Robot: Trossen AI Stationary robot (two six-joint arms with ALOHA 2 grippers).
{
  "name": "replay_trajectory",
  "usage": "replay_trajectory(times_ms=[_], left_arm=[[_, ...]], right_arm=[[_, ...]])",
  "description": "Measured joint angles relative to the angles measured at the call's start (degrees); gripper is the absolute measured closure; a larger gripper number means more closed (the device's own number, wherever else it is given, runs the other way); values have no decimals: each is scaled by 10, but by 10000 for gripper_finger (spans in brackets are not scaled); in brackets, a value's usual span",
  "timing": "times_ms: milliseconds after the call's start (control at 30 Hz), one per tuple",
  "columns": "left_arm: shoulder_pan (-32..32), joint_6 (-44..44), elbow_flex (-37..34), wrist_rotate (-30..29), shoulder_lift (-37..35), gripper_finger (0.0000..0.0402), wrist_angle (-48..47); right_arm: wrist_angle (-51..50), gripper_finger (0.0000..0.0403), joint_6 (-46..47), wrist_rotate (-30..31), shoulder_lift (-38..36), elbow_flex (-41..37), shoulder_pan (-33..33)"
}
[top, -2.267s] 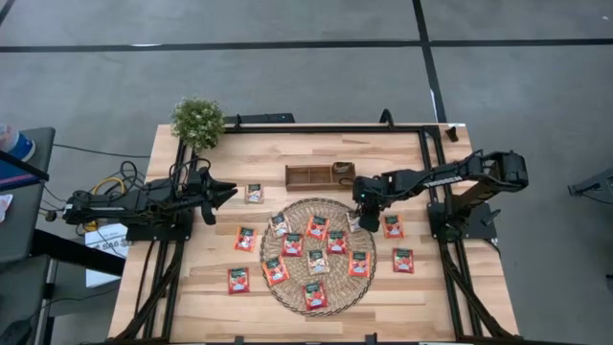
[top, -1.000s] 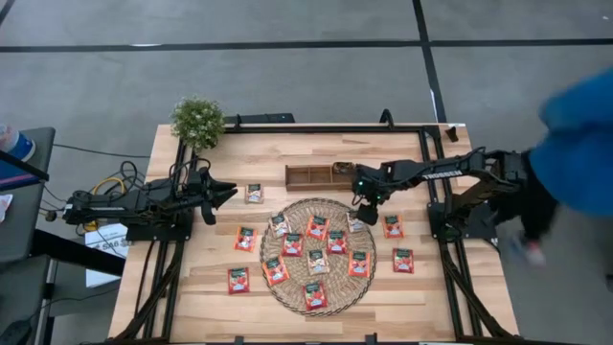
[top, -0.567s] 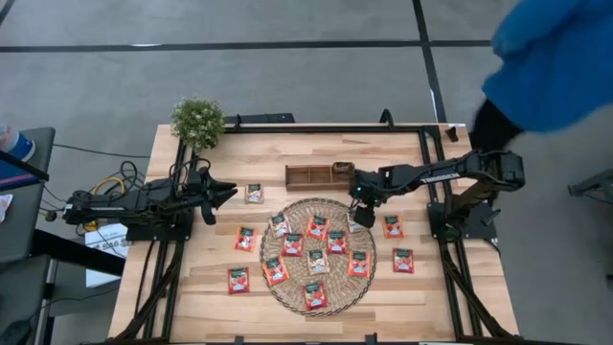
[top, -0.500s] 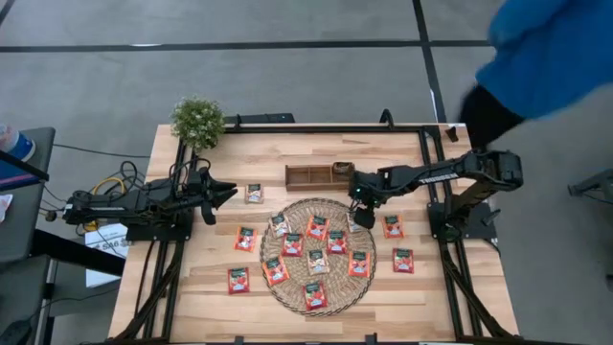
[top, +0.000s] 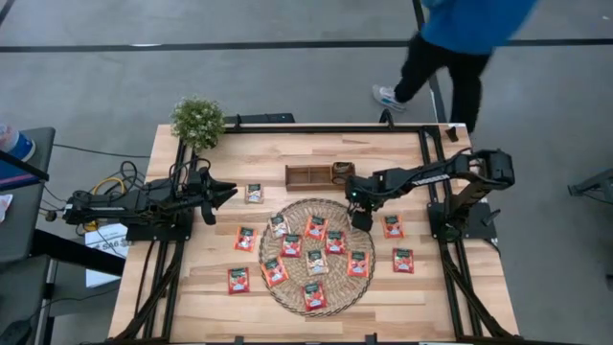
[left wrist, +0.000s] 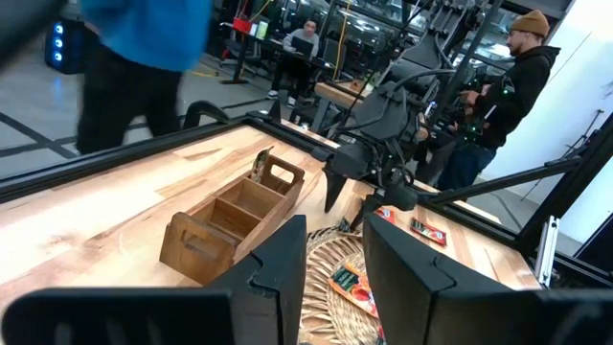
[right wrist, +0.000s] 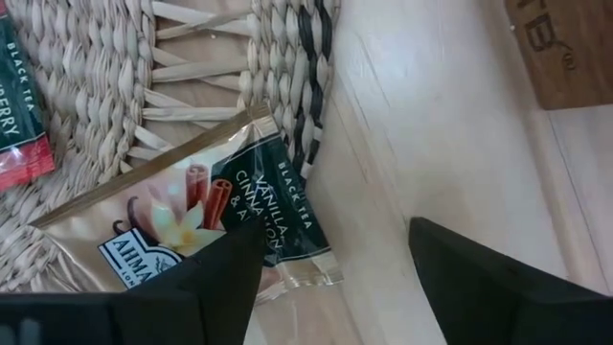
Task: Pick & Place Tea
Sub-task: Put the gold tea bag into the wooden organizer
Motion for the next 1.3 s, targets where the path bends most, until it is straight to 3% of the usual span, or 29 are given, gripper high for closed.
replay_trajectory(times_ms=[533,700,1000,1300], left_arm=[[0,2,0,0,0,305,0],[0,2,0,0,0,305,0],[0,1,0,0,0,305,0],[0,-1,0,0,0,305,0]], right_arm=[[-3,319,2,-5,-1,0,-3],[-4,336,-2,-15,-1,0,-3],[-14,325,4,-16,-5,-2,-4],[-58,398,-13,-15,-1,32,-4]])
